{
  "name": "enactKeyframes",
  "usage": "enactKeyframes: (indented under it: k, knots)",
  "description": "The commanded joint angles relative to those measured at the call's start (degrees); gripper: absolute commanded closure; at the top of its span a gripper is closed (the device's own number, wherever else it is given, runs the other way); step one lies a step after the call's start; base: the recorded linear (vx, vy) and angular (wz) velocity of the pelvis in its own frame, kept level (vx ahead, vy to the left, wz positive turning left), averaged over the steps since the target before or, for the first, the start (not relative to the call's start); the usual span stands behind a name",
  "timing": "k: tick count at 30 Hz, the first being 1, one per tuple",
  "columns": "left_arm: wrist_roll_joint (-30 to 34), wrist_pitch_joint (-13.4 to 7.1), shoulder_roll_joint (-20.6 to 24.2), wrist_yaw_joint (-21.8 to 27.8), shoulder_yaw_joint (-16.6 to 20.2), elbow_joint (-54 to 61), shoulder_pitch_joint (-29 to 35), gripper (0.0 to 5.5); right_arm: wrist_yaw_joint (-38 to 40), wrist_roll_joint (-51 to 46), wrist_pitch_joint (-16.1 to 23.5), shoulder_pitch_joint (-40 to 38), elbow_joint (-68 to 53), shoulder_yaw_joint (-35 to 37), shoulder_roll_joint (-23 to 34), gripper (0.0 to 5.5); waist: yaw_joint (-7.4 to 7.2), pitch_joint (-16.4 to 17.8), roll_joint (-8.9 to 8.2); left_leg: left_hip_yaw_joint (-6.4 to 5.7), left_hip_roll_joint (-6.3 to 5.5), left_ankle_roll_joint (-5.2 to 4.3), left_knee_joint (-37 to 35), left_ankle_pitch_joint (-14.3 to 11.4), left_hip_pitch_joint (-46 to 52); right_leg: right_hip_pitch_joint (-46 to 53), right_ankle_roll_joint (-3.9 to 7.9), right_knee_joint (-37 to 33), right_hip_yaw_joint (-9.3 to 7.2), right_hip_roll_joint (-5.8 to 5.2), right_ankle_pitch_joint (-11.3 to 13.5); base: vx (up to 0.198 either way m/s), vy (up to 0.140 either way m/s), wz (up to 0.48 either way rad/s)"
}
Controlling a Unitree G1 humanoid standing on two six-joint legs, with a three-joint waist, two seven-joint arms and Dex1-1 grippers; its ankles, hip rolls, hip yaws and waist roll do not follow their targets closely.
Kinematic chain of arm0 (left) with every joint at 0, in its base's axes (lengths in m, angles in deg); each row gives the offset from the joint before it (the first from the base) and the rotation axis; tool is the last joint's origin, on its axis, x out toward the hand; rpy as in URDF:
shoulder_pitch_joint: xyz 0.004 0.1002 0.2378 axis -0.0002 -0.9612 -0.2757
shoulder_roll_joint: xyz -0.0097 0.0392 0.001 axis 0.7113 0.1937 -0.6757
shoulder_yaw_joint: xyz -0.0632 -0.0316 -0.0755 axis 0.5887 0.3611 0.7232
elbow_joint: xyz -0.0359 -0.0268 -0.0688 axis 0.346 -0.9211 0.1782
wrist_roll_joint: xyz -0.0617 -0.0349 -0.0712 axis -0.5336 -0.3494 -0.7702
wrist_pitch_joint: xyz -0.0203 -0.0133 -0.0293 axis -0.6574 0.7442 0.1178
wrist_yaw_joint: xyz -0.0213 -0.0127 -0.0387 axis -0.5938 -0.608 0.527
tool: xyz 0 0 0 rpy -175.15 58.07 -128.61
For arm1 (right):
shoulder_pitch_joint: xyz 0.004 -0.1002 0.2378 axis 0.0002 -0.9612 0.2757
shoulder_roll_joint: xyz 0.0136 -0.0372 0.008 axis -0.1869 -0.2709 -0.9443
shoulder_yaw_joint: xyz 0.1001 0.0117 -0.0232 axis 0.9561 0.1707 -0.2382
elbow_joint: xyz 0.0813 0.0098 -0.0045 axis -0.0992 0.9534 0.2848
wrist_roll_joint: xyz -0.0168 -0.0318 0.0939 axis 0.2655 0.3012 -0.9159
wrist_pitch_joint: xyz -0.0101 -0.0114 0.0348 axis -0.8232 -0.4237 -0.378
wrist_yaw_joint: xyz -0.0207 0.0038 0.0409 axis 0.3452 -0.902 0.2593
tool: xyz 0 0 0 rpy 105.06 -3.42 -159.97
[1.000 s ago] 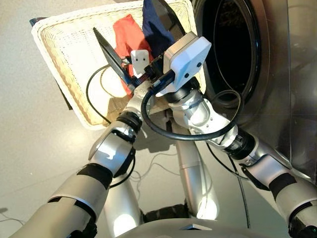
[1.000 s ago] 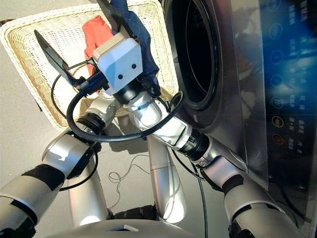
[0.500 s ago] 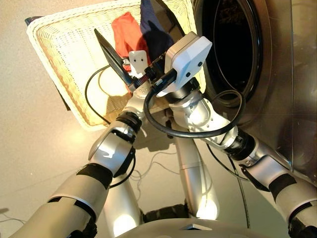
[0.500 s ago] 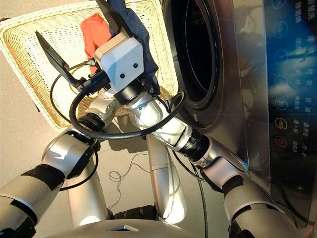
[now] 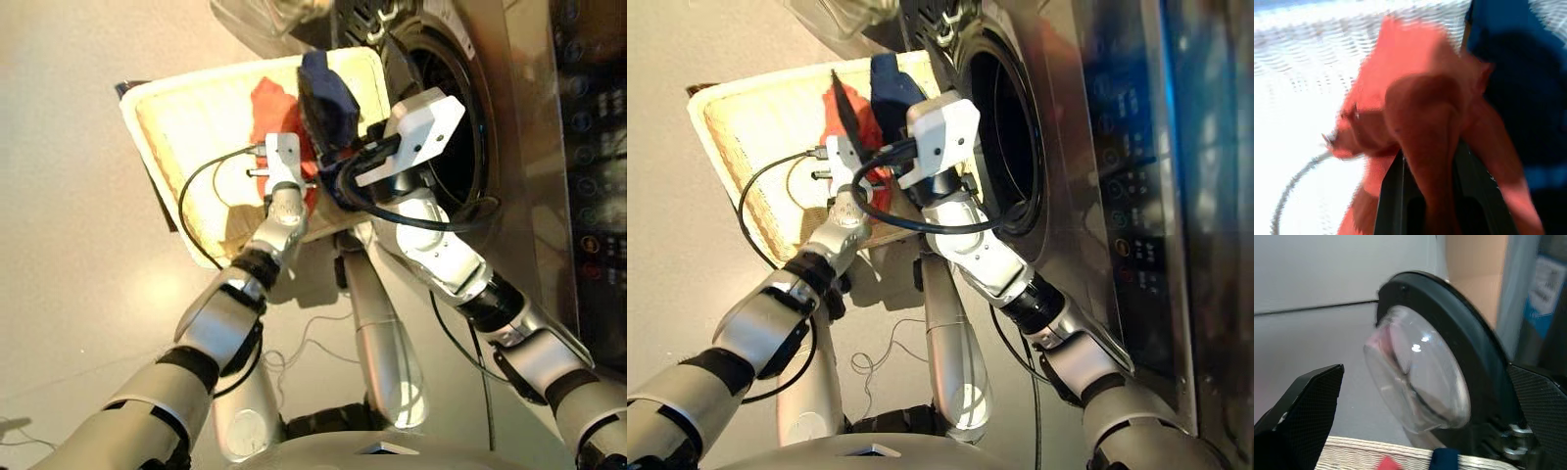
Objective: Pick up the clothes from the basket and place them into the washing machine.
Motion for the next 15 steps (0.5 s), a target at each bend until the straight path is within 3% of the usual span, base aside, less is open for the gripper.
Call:
enactKeyframes:
  k: [1, 8, 11, 15]
  knots:
    - [4.3, -5.6, 0.2, 0.9, 0.2, 10.2, -2.1, 5.5, 0.0, 4.0, 2.4, -2.4, -5.0, 5.9, 3.4, 0.0, 1.88, -0.6, 2.6, -1.1, -0.98, -0.78, -5.5, 6.3, -0.1, 6.1, 6.55, -6.9, -1.96, -1.31, 3.8, 0.08, 0.032, -0.052]
    - [6.5, -9.9, 6.1, 5.3, 2.0, 27.2, -10.6, 5.5, -2.6, 2.4, 2.6, -8.4, -4.1, 10.6, 3.2, 0.0, 3.6, -1.9, 3.97, -0.53, -3.13, -0.37, -11.3, 7.7, 6.3, 11.8, 7.6, -11.8, -1.89, -2.51, 5.2, 0.066, 0.037, 0.031]
    - [5.6, -11.9, 9.2, 8.7, 2.9, 34.8, -13.0, 5.5, -5.3, 1.1, 2.2, -10.4, -4.7, 11.4, 4.0, 0.0, 4.19, -2.5, 4.11, -0.62, -3.34, -0.25, -11.6, 7.8, 7.2, 13.0, 7.74, -12.4, -1.84, -2.79, 5.5, 0.043, 0.023, -0.006]
    - [-0.4, -14.2, 11.6, 14.1, 5.4, 43.9, -15.8, 5.5, -10.6, -1.8, 1.6, -11.3, -7.3, 11.0, 6.1, 0.0, 4.8, -2.9, 4.13, -0.68, -3.32, -0.21, -11.4, 7.5, 7.9, 13.8, 7.67, -12.3, -1.78, -2.95, 5.1, 0.0, 0.0, 0.0]
